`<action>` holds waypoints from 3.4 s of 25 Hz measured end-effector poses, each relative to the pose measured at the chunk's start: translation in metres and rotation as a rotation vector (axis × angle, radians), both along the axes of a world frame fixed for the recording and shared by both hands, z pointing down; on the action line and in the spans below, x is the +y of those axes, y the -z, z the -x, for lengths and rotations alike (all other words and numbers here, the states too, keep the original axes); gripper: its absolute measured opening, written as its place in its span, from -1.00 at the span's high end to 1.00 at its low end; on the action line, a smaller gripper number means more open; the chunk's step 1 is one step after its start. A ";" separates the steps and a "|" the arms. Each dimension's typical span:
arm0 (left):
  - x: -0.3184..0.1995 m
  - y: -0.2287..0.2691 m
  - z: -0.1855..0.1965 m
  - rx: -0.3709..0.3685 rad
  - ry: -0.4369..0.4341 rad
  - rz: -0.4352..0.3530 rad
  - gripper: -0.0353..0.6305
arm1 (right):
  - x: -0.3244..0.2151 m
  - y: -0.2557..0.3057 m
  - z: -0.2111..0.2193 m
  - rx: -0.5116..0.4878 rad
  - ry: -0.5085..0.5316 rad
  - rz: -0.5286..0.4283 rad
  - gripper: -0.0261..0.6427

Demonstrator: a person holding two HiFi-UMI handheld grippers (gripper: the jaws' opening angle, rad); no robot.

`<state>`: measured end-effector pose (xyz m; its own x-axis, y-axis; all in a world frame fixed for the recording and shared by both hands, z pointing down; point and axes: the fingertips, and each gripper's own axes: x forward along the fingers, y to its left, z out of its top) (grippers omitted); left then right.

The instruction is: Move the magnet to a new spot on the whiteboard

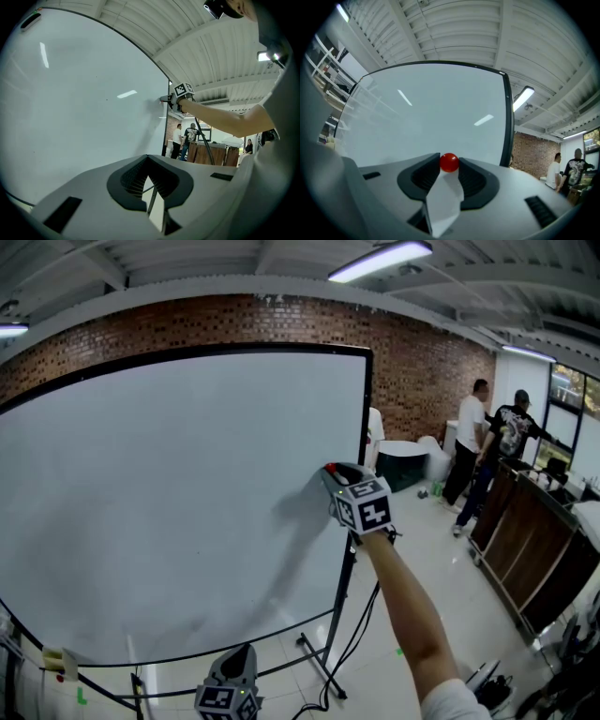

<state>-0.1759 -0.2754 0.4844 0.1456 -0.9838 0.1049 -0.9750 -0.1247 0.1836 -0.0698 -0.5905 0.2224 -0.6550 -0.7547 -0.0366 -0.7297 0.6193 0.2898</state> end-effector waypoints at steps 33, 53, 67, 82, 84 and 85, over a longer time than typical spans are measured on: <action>0.003 -0.053 -0.094 -0.038 0.035 0.143 0.92 | 0.160 -0.208 -0.208 -0.288 0.058 0.205 0.92; 0.114 -0.049 -0.010 0.012 -0.104 0.069 0.92 | 0.396 -0.357 -0.122 -0.252 -0.078 0.508 0.92; 0.213 -0.054 0.008 0.063 -0.273 0.079 0.92 | 0.528 -0.332 -0.057 -0.207 -0.139 0.476 0.91; 0.234 -0.031 -0.053 0.039 -0.268 0.043 0.92 | 0.552 -0.317 -0.120 -0.226 -0.119 0.446 0.92; 0.235 -0.033 -0.057 0.036 -0.266 0.049 0.92 | 0.553 -0.319 -0.122 -0.227 -0.112 0.451 0.92; 0.235 -0.033 -0.059 0.036 -0.263 0.051 0.92 | 0.553 -0.319 -0.123 -0.222 -0.110 0.452 0.92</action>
